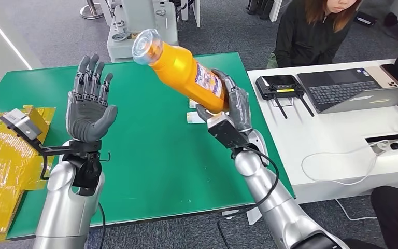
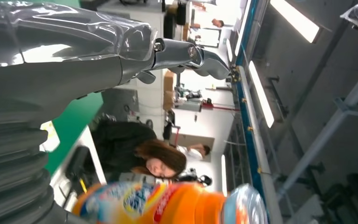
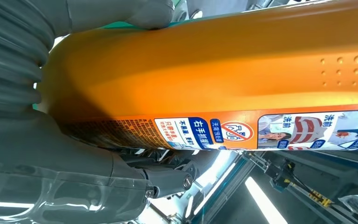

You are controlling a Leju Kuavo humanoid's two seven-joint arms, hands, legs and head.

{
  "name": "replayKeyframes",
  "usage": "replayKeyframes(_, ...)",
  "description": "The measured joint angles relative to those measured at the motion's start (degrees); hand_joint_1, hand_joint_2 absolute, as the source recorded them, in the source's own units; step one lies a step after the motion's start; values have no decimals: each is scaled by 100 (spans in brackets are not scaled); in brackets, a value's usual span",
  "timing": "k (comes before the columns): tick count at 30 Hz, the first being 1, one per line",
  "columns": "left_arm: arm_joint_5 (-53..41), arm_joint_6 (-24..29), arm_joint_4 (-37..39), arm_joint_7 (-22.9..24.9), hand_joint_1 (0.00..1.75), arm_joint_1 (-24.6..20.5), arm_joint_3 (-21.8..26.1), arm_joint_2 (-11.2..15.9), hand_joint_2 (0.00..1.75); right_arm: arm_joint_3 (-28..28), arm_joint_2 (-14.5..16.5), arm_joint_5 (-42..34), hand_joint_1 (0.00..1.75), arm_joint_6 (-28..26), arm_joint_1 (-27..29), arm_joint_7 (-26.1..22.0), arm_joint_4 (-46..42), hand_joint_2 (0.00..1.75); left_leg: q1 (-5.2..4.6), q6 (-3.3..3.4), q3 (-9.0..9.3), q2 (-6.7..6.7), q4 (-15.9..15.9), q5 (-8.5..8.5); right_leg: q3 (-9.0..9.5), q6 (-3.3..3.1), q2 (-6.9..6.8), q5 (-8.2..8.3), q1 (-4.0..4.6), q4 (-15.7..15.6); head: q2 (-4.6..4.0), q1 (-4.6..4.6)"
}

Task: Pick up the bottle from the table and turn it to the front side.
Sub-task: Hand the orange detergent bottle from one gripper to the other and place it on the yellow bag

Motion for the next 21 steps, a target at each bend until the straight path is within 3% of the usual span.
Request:
replayKeyframes(9,137,-118,313,161,0,-290,-97,-484,175,135,459,296,175,-36,-429,297,460,175,-1,0,-5,1,0,-1,-5,0,0,0,0,0,0,0)
replayKeyframes(21,2,-45,499,170,0,-379,-110,-667,175,166,659,419,175,-1,-544,385,674,175,0,-1,-6,0,0,0,-6,0,0,0,0,1,0,1)
